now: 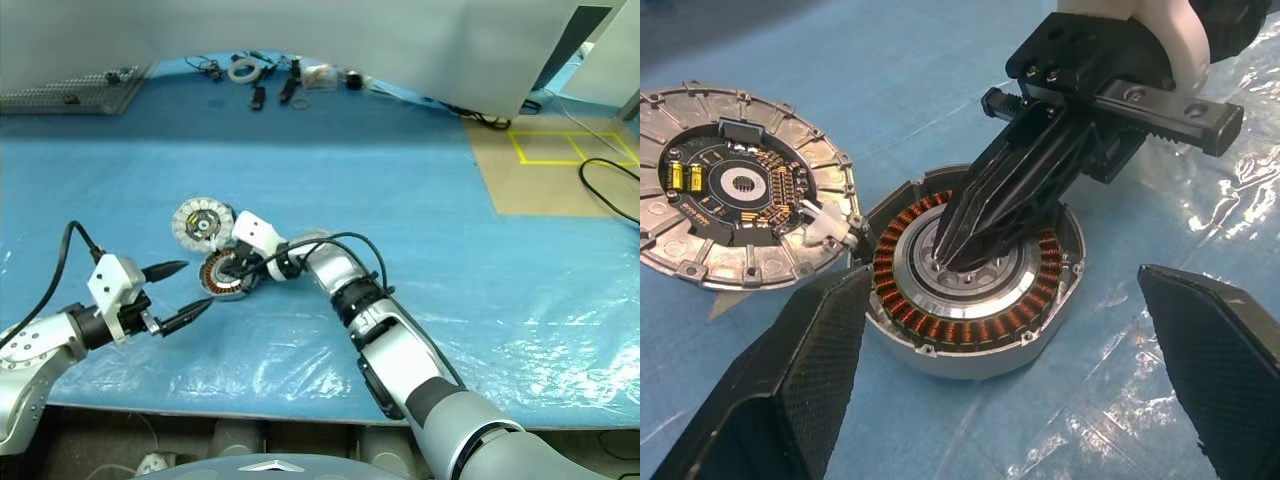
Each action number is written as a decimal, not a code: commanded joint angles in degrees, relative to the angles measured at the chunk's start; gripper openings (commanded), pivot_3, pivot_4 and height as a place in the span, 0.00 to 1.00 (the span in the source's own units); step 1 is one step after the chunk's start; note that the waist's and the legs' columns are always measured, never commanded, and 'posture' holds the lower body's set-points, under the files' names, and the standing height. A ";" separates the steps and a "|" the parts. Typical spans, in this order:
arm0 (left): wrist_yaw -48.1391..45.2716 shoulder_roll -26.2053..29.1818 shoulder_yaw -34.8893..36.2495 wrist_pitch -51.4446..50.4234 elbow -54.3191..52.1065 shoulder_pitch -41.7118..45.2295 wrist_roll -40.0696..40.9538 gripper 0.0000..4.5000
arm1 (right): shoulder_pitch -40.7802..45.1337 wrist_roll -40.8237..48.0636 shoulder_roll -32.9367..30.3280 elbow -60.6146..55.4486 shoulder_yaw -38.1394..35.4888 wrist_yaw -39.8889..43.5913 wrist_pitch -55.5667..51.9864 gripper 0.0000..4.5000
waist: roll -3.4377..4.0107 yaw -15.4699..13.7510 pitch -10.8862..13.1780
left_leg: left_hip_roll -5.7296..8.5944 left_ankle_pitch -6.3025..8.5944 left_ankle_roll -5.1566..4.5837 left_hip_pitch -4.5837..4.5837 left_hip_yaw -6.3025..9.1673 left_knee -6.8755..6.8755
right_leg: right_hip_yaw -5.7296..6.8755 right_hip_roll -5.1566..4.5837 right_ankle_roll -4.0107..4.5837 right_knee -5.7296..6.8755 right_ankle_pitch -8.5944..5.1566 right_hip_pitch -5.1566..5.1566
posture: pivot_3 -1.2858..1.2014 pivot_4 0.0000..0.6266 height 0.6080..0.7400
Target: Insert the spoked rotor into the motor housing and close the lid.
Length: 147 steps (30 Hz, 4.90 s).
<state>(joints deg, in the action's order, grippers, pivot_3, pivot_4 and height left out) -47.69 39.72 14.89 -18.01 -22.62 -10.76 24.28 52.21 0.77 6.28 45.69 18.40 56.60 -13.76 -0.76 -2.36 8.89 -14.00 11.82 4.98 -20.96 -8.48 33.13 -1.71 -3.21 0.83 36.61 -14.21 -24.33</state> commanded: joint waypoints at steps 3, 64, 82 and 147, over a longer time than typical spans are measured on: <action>0.00 0.29 0.13 -0.05 -1.81 0.76 0.82 1.00 | 2.61 4.35 -3.90 -12.14 -1.78 7.28 -1.68 0.01 | 0.00 -0.07 0.00 | 0.00 0.00 0.00 -0.03 0.00 0.00 | 0.02 0.01 -0.18 -0.02 0.10 -0.01 | 0.52 0.24 1.00; 2.08 -2.80 -1.94 1.17 -4.47 -2.80 0.02 1.00 | 17.74 -28.85 -10.48 16.56 18.77 2.45 63.73 0.43 | -0.03 0.34 -0.01 | -0.03 0.00 -0.05 -0.12 -0.01 0.14 | 0.00 0.02 0.08 0.08 -0.04 -0.07 | 0.52 0.24 1.00; 1.01 -2.52 -2.89 1.33 -2.67 -0.45 -0.15 1.00 | 17.77 -25.56 -12.82 14.17 16.74 8.93 61.06 0.01 | -0.03 0.25 -0.01 | -0.04 0.00 -0.05 -0.15 -0.01 0.16 | 0.00 0.02 0.08 0.10 -0.04 -0.08 | 0.52 0.24 1.00; 2.40 2.57 -0.54 10.75 19.33 18.74 -8.68 1.00 | 2.48 10.05 -24.65 -36.16 -4.52 17.68 -16.69 0.40 | -0.11 -0.73 -0.06 | 0.01 -0.02 -0.04 -0.10 0.01 0.21 | 0.01 0.05 -0.18 0.16 0.12 -0.02 | 0.52 0.24 1.00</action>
<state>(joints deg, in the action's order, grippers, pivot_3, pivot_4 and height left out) -47.06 41.08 11.37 -9.72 -5.31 7.10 17.09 56.21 9.25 -17.62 12.76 16.36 76.62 -28.79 -0.88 -3.10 8.83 -13.99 11.79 4.94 -21.04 -8.46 33.34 -1.70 -3.14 0.64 36.74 -14.08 -24.32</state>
